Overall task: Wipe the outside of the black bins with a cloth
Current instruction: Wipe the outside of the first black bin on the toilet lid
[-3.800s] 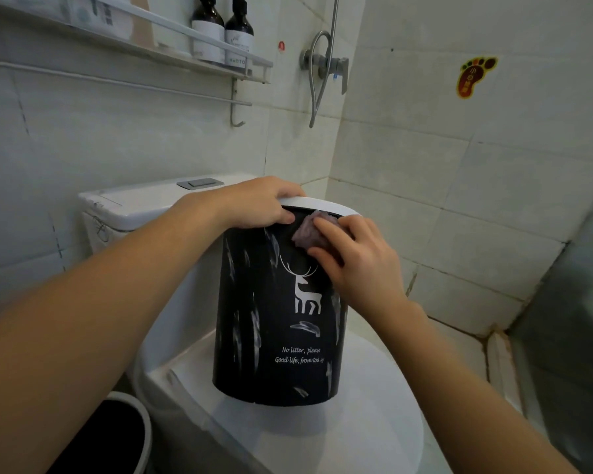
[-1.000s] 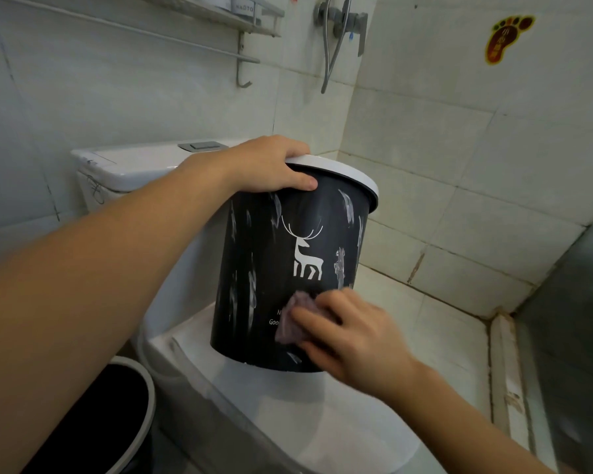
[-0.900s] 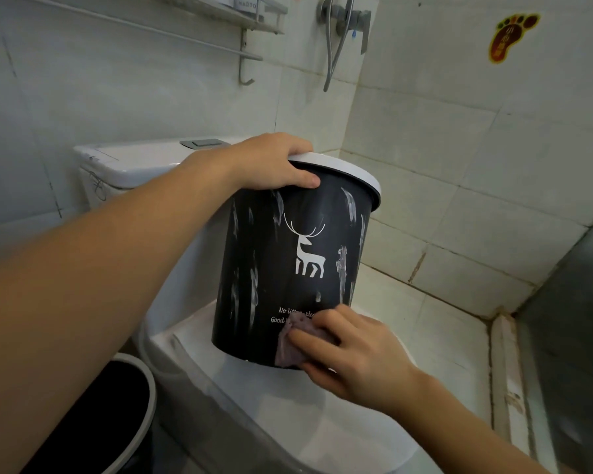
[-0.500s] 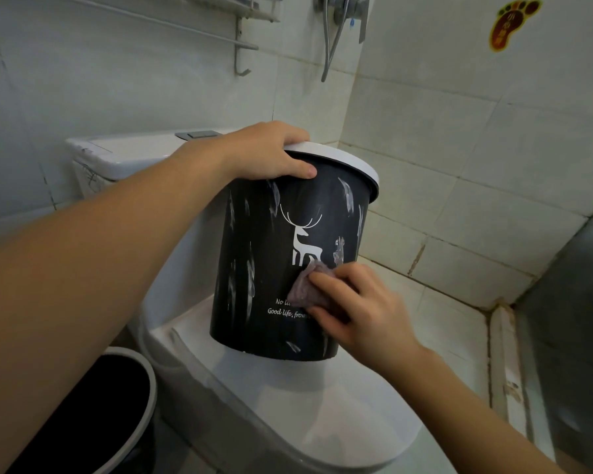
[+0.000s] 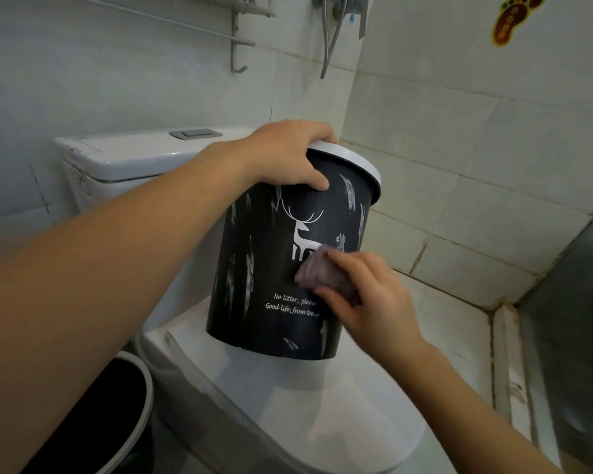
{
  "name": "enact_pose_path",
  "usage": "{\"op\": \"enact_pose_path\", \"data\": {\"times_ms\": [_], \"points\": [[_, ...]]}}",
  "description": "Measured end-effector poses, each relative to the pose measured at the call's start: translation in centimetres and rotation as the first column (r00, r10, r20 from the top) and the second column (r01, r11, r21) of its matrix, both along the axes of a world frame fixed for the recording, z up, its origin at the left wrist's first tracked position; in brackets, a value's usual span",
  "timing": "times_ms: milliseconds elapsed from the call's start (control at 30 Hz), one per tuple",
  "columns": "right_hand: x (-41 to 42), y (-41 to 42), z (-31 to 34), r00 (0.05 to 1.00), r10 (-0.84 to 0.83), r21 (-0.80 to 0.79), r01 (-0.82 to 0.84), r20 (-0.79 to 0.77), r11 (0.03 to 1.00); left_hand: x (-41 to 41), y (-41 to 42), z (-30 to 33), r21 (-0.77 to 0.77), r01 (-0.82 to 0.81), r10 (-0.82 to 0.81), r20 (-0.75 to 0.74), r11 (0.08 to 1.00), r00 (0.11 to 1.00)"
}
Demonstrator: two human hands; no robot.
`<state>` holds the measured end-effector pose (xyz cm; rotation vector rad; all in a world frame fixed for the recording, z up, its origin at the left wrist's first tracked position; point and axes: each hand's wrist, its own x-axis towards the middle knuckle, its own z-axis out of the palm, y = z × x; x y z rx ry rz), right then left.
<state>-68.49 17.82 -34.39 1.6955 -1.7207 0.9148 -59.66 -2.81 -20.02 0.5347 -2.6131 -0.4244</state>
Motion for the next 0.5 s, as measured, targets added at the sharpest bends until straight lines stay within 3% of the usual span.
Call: {"op": "enact_pose_path", "data": {"times_ms": [100,267,367,500], "points": [[-0.6,-0.5,0.8,0.999,-0.028,-0.010,0.028,0.029,1.000,-0.1,-0.5,0.1,0.028,0.014,-0.013,-0.023,1.000,1.000],[0.1,1.2,-1.0,0.967,0.177,0.141,-0.152,-0.184,0.978,-0.3,-0.7,0.3,0.057,0.019,-0.018,-0.014,0.998,1.000],[0.1,1.8,-1.6,0.943,0.216,0.187,-0.171,-0.255,0.967,-0.3,-0.7,0.2,0.052,0.028,-0.027,-0.021,0.998,0.999],[-0.4,0.8,-0.7,0.994,0.044,0.048,-0.039,-0.102,0.998,-0.1,-0.7,0.1,0.029,0.038,-0.037,-0.021,0.999,0.999]]}}
